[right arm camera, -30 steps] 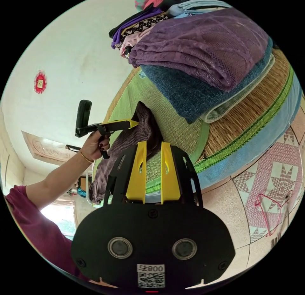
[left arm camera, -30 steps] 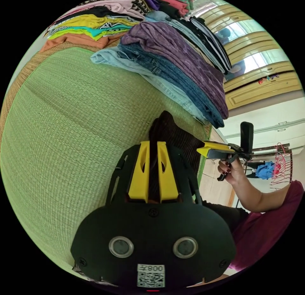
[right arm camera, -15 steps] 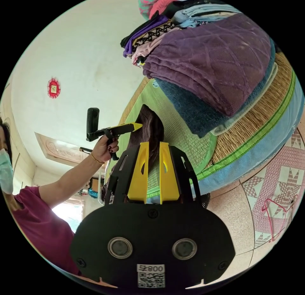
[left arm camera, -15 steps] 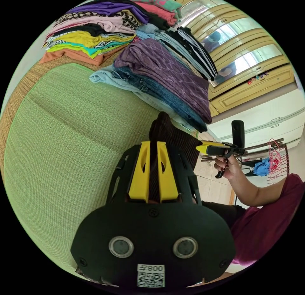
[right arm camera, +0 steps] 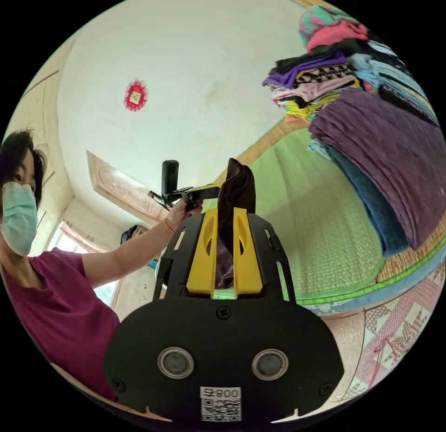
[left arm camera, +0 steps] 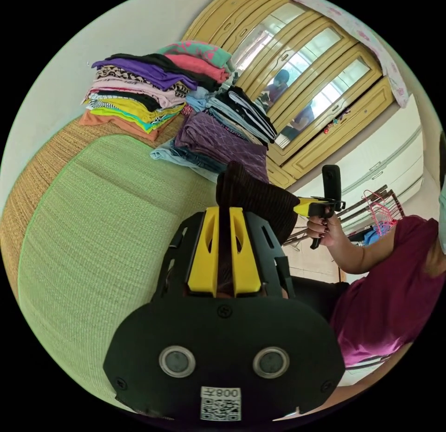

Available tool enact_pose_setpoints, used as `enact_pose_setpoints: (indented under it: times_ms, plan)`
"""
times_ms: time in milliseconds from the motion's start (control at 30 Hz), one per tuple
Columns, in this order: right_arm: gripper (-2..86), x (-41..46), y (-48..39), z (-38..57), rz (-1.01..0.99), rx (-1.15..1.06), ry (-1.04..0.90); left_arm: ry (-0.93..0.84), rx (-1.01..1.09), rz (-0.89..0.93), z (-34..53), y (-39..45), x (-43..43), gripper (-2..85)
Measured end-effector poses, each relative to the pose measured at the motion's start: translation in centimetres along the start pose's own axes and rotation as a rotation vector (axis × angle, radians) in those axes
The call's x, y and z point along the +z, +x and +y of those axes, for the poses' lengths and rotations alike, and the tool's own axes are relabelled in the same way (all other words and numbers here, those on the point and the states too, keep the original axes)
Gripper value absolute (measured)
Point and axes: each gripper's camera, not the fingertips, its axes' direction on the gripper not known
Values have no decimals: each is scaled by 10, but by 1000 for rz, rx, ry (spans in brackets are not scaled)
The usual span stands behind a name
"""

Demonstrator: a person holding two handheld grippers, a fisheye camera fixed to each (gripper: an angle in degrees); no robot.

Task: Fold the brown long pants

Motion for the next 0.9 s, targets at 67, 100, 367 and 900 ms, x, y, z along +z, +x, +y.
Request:
enact_pose_setpoints:
  times_ms: [67, 100, 367, 900]
  plan:
    - [63, 22, -28, -10, -32, -42, -20, 49, -8, -3, 47, -9, -15, 35]
    - [63, 39, -46, -17, -55, -69, -37, 61, -12, -3, 60, -12, -18, 36]
    - [63, 184, -169, -47, -202, -226, -210, 241, -125, -18, 275, -59, -57, 44]
    - [64, 560, -260, 16, -137, -225, -694, 646, -841, 179, 785, -165, 64, 58]
